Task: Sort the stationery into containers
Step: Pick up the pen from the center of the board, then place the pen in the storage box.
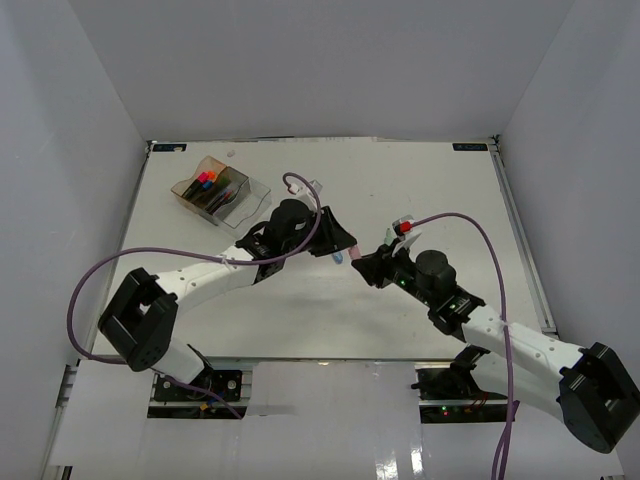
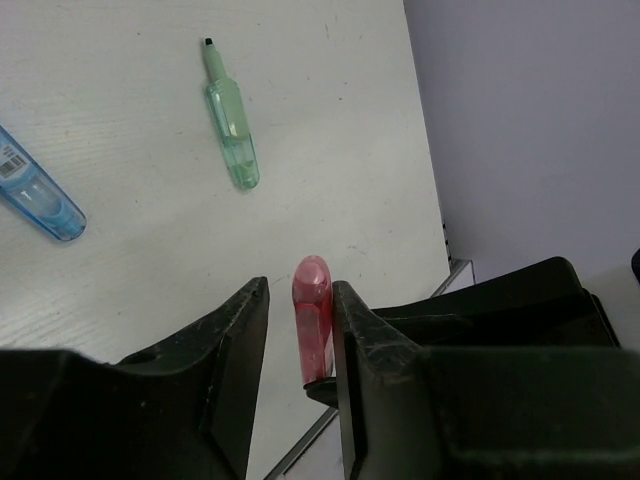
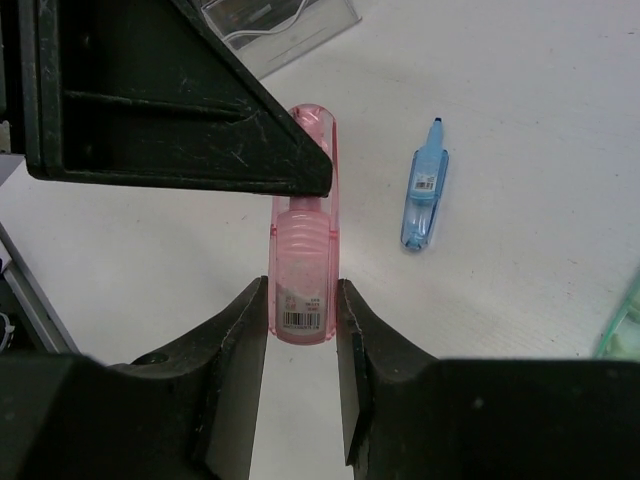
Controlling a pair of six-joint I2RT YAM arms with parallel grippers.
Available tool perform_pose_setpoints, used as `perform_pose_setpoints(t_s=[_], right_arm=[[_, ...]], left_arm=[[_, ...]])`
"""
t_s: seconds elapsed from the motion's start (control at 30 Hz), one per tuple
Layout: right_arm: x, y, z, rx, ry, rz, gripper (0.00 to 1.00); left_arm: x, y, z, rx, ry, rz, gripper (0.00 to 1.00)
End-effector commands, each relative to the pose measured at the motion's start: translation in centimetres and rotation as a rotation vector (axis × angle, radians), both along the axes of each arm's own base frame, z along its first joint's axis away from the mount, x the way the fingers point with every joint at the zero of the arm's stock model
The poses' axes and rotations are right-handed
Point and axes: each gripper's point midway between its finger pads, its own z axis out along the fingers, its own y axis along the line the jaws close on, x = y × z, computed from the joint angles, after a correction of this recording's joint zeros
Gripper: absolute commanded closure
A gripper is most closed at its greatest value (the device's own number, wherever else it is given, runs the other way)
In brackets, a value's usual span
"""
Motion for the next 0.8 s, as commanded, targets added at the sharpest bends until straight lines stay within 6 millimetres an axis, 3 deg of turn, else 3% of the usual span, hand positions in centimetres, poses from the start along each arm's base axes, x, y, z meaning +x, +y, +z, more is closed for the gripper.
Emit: perform_pose_setpoints(t_s=[0.0,0.17,0.33,0.43,0.47,0.6,0.7,0.77], right_arm=[[-0.1,0.6,1.9,0.058,-0.06,0.022,0.69],[0.0,0.7,1.8,0.057,-0.058,0.025,0.67],[0.2,0.5,1.3,0.038,-0.045,0.01,0.41],[0.2,0.3,0.8,0.024,-0.04,0.002,0.21],[0.1,0.1,0.8,0.019,-0.043,-0.002,0.17],[0.8,-0.9,0.0,-0.042,-0.049,-0.052,0.0],[0.8,-1.3,-0.8,-0.091,-0.052,-0.052,0.09],[0.7,-1.3,-1.4,-0.112,-0.049,-0.042,0.1]], left_arm=[[0.8,-0.8,2.7,-0.044,-0.064,0.002,0.59],[0.8,-0.9,2.5,-0.03,-0.082,-0.017,0.77],[1.3,0.2,2.5,0.042,-0.147,-0.002,0.81],[2.9,2.4,2.5,0.166,-0.209,0.045,0.81],[3.0,3.4,1.8,0.225,-0.203,0.051,0.81],[6.8,9.1,3.1,0.464,-0.322,0.192,0.81],[10.2,14.9,4.4,0.675,-0.401,0.281,0.8],[12.9,20.6,4.8,0.912,-0.454,0.345,0.79]])
